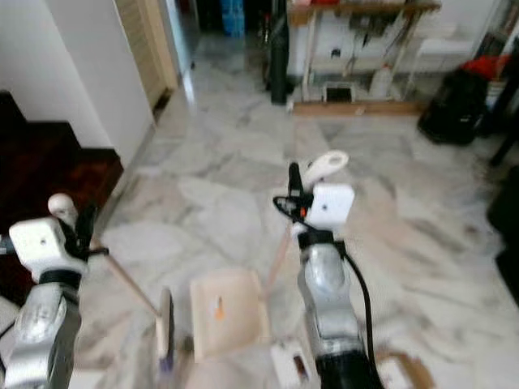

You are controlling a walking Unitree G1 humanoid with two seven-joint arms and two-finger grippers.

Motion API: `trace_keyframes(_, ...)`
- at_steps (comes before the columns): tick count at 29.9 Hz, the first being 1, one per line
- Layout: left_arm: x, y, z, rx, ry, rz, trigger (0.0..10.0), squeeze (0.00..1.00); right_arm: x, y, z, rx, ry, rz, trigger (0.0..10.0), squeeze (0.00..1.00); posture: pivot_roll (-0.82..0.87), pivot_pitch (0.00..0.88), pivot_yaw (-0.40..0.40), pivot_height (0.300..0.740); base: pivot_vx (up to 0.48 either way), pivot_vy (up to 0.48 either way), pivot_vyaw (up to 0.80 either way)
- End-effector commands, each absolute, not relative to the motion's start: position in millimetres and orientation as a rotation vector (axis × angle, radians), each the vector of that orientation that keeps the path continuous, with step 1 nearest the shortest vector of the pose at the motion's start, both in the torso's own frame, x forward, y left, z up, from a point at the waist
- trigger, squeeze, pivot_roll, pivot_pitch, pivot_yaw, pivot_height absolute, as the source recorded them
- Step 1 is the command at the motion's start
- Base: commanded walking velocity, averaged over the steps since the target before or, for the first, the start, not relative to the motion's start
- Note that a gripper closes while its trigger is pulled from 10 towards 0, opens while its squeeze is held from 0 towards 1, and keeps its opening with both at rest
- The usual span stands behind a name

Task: Sweep floor

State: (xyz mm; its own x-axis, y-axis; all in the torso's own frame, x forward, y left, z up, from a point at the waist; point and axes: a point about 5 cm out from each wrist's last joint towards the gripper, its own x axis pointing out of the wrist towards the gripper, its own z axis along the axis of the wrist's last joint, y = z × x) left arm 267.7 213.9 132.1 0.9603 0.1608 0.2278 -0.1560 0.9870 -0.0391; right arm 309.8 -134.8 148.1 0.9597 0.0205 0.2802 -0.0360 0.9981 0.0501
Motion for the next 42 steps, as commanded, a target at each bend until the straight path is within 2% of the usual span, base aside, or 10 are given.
trace_keyframes(1,267.8,219.7,143.7,-0.013,-0.285,0.173,10.0,0.00,312.1,-128.9,164.7,0.033,-0.353,0.048,10.0,0.00,0.08,0.000,0.049,0.740,0.360,0.000,0.00)
trace_keyframes(9,269.3,216.9,145.6,-0.024,-0.294,0.150,10.0,0.00,312.6,-129.5,164.8,0.041,-0.347,0.043,10.0,0.00,0.08,0.000,0.051,0.740,0.149,0.000,0.00)
trace_keyframes(30,271.0,215.2,144.7,-0.038,-0.282,0.148,10.0,0.00,313.3,-133.2,166.4,0.029,-0.345,0.027,10.0,0.00,0.07,0.003,0.055,0.740,0.000,0.000,-0.80)
trace_keyframes(42,272.7,214.8,145.8,-0.037,-0.284,0.142,10.0,0.00,314.8,-134.8,166.6,0.022,-0.344,0.013,10.0,0.00,0.07,0.000,0.058,0.740,0.000,0.185,-0.80)
